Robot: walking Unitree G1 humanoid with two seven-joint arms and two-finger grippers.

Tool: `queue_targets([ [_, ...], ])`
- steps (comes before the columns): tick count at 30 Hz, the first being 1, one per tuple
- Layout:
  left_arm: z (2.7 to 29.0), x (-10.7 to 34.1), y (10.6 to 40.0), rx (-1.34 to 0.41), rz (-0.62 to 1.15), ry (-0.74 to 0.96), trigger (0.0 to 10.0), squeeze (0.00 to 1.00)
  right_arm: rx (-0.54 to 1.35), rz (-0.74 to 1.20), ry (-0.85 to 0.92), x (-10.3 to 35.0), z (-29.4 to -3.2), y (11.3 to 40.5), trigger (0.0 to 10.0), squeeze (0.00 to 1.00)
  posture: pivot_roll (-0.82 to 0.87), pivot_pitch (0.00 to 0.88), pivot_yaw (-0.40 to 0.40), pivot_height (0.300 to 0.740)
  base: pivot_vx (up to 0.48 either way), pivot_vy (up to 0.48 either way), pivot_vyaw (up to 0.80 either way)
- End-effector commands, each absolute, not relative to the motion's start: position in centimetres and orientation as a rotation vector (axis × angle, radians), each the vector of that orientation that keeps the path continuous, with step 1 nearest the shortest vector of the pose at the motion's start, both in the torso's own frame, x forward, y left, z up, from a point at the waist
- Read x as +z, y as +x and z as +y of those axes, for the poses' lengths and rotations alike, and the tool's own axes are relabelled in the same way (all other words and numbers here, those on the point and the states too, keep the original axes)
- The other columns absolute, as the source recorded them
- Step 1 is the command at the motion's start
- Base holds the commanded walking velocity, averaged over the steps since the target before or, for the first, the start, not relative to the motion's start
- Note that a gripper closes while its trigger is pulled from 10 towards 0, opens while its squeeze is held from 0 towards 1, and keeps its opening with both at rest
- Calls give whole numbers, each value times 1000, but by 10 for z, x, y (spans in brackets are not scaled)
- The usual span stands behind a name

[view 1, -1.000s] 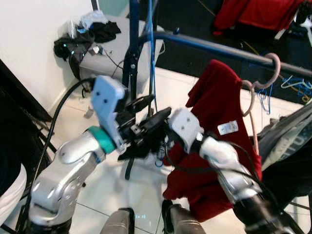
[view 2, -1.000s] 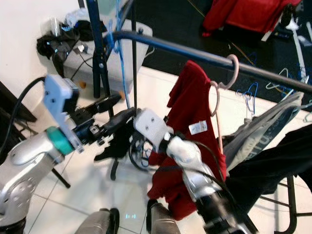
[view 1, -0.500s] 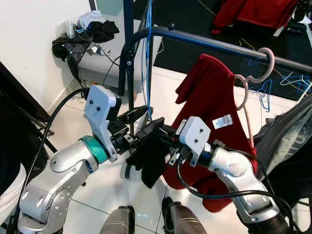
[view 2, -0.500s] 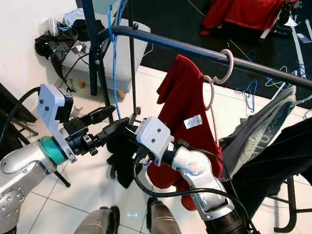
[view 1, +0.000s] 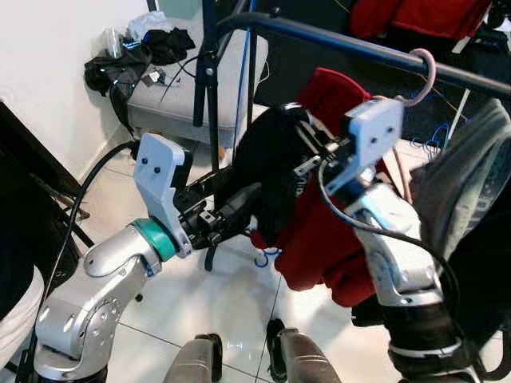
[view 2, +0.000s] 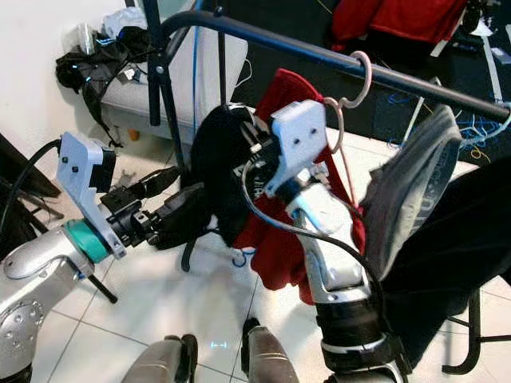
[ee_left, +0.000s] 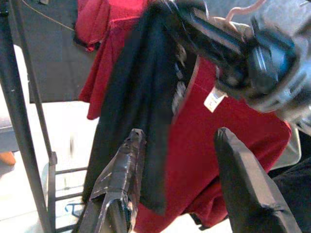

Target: Hang hanger

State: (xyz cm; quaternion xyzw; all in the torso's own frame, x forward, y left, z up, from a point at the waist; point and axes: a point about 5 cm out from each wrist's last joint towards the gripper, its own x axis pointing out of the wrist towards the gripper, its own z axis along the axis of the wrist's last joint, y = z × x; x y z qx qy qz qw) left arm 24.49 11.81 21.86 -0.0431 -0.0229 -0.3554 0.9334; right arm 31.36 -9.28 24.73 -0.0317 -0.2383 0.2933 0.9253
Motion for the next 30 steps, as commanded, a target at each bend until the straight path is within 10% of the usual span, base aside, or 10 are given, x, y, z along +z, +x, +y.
queue_targets([
  [1,117,215,243,-730,-26,-90,10000,0,659,-488,-74,245,-84,310,0,0,-2,175,49,740,0,0,0],
  [18,117,208,245,-692,-8,-91,10000,0,869,-376,-32,221,-78,277,0,0,-21,181,46,740,0,0,0],
  [27,133,186,248,-425,-57,190,10000,0,587,-211,7,177,-112,275,0,0,-26,177,41,740,0,0,0],
  [29,140,178,247,-330,-40,189,10000,0,473,-186,38,168,-120,274,549,0,-34,168,35,740,0,0,0],
  [30,145,172,246,-259,-28,186,10000,0,400,-168,59,161,-124,272,4706,0,-34,166,31,740,0,0,0],
])
